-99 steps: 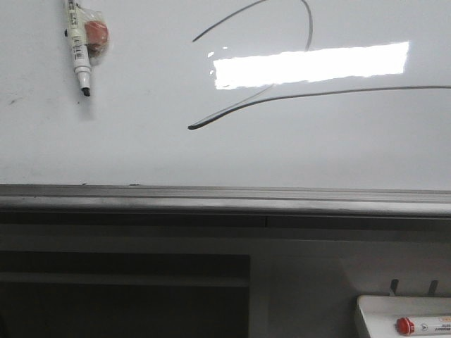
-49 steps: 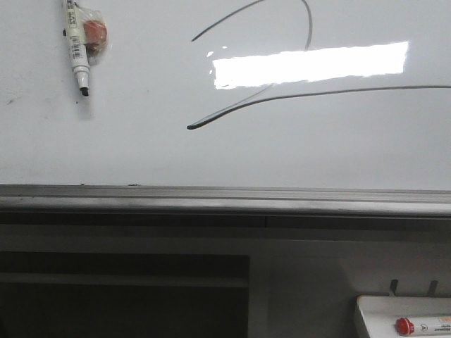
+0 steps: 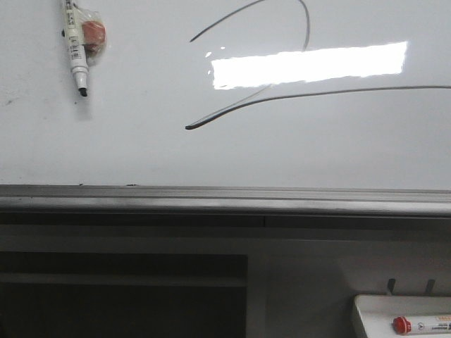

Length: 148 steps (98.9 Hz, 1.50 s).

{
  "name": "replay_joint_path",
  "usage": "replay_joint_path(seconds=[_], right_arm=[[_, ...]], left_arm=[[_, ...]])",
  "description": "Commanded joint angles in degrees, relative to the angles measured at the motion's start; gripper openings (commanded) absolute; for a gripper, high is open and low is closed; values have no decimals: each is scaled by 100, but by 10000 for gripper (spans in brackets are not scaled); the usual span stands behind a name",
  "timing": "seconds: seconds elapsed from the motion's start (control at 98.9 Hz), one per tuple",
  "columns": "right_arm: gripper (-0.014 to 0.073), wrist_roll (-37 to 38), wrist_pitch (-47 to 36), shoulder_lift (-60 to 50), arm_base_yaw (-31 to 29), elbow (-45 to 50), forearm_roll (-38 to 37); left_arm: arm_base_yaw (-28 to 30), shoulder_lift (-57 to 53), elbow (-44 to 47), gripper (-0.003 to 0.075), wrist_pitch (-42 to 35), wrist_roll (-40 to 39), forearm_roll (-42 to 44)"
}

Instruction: Write number 2 on whiteboard

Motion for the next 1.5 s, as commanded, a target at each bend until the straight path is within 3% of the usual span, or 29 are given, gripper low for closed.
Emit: replay_joint_path(seconds=[0.0,0.081,0.131,0.202,0.303,0.374,0.465,0.506,0.617,0.91,1.092,1.487], right_arm=[[-68,28,-876,38,-109,2,-29],[-69,28,-1573,38,-283,319,-586],[-71,213,-1648,38,-461,542,-1760],[-72,1433,-1663,38,-792,839,-2998],[-73,3834,-1487,38,-1541,1254,-4541],[-73,5266,-618,38,-2248,1265,-5702],[-73,6489,128,27,-3107,1287,-7038],[-73,6649,297,27,-3358,1287,-7399],[-73,6650,628,27,-3789,1287,-7459],[-73,6650,2317,-98,-3800,1287,-7120],[-73,6635,2763,-938,-3800,1292,-7130],[-73,6635,2416,-1155,-3800,1292,-7130]], left_arm=[[17,-153,63,-20,-363,-66,-2],[17,-153,63,-20,-363,-66,-2],[17,-153,63,-20,-363,-66,-2],[17,-153,63,-20,-363,-66,-2],[17,-153,63,-20,-363,-66,-2],[17,-153,63,-20,-363,-66,-2],[17,-153,63,-20,-363,-66,-2],[17,-153,63,-20,-363,-66,-2],[17,-153,63,-20,-363,-66,-2],[17,-153,63,-20,-363,-66,-2],[17,-153,63,-20,-363,-66,-2],[17,-153,63,-20,-404,-66,-34]])
